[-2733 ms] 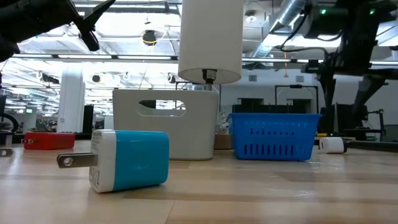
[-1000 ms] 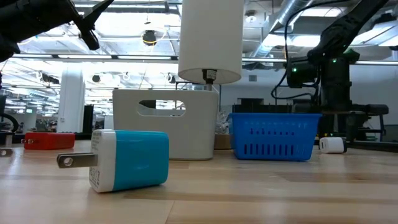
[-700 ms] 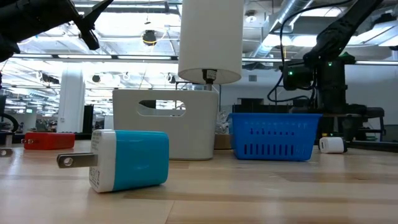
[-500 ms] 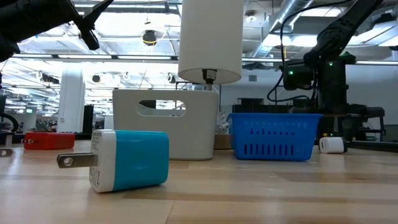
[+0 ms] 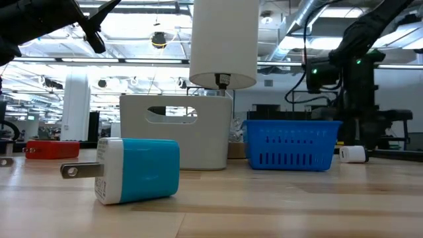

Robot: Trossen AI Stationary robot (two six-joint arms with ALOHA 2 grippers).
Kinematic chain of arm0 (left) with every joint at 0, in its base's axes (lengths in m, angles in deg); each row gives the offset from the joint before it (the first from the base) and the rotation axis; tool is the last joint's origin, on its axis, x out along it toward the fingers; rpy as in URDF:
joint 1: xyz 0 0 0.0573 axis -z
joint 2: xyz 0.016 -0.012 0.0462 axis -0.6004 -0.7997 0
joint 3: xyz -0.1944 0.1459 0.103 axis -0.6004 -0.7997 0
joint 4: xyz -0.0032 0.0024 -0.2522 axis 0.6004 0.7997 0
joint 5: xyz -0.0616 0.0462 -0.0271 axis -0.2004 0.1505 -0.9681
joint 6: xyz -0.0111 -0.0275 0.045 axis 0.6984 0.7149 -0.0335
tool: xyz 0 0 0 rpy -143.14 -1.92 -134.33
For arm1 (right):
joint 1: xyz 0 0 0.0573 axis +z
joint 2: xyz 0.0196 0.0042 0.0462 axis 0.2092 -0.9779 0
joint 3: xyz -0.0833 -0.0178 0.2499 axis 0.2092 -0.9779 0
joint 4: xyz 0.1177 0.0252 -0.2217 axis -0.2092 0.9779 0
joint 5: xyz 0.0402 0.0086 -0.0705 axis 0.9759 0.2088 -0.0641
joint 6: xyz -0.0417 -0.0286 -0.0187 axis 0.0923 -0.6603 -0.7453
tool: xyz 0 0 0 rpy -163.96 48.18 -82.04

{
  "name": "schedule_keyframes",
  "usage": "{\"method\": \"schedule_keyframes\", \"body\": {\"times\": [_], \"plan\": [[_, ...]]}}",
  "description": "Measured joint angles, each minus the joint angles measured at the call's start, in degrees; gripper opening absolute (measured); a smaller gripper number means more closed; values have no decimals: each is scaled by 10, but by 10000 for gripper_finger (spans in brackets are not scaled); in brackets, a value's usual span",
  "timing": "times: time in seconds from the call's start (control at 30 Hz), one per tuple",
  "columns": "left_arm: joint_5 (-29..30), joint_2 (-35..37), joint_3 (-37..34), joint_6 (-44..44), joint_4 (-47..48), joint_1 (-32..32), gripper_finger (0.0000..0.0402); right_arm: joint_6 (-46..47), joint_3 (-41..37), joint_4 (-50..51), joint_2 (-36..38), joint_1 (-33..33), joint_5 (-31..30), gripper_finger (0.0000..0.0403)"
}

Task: Pick & Place Office items
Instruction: Put the bottom black digital clock into the blue bin

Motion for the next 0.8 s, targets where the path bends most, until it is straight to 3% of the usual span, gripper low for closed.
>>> {"method": "schedule_keyframes", "body": {"times": [0.17,0.4,0.6,0.8], "plan": [[0,0,0,-2,0,0,176,15,1,45,79,75,15,143],[0,0,0,-5,0,0,176,75,40,31,164,249,25,143],[0,0,0,-6,2,0,176,57,79,-34,163,376,14,144],[0,0,0,-6,2,0,176,22,120,-94,95,449,13,145]]}}
